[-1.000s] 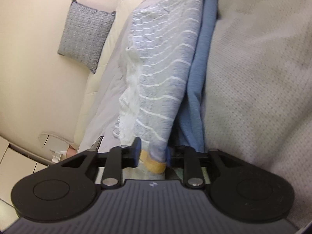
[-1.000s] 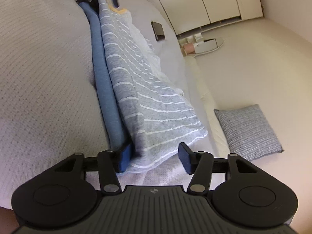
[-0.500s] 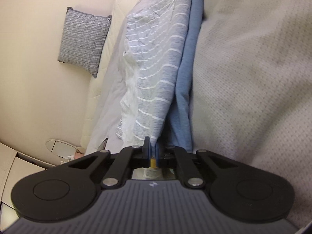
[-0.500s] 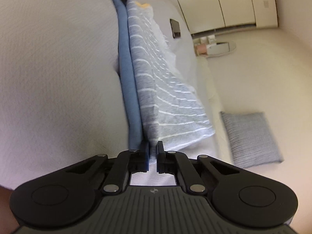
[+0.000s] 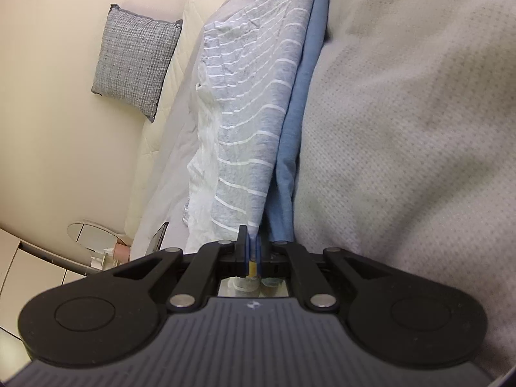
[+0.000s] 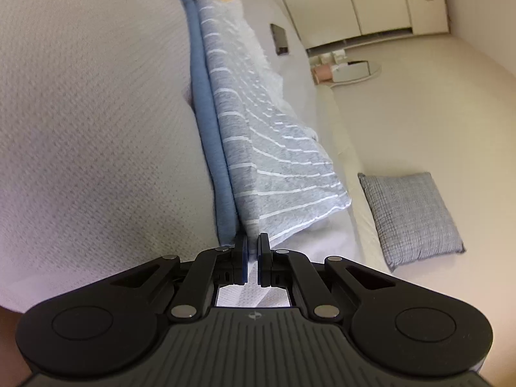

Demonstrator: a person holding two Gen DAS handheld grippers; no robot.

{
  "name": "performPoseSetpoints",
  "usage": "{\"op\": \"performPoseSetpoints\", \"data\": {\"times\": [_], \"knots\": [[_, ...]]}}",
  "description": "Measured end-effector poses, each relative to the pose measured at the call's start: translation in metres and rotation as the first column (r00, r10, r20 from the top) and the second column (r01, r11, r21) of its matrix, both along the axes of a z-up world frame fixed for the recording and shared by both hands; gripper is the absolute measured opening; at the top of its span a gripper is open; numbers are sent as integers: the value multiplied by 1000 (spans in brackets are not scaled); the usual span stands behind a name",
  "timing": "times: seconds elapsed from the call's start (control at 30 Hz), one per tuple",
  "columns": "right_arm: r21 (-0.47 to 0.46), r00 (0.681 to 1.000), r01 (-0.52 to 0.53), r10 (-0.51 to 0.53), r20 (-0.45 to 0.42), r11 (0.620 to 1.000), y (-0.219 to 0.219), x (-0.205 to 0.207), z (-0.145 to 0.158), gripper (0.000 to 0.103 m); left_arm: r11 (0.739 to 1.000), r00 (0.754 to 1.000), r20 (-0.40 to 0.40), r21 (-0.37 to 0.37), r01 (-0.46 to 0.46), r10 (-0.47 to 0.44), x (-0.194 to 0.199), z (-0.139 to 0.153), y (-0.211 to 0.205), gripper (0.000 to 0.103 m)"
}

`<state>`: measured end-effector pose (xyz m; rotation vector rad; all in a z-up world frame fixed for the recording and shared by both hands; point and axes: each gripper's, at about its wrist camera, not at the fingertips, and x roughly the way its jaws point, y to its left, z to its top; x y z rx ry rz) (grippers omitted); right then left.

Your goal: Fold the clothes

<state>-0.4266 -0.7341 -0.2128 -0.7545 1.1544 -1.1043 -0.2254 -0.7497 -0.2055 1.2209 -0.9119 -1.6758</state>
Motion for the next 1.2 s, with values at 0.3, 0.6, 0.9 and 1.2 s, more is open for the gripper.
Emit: {"op": "performPoseSetpoints", "data": {"times": [0.3,0.6,0.9,1.2], "knots": [[9,999,8,-8,40,1000,14,0,0,1,999,999,-20,14,-42,43,-5,1,0,2],[36,998,30,-32,53,999,23,0,-1,1,997,997,-20,32,-76,77,-9,1,-4,1],[151,911,153,-199,362,977,49,-12,32,23,965,931,-275,173,-196,238,9,28,25,5],[462,334,116,-473,815,879,74,-13,67,99,864,620,-604,394,-314,501,21,67,46,56]]}}
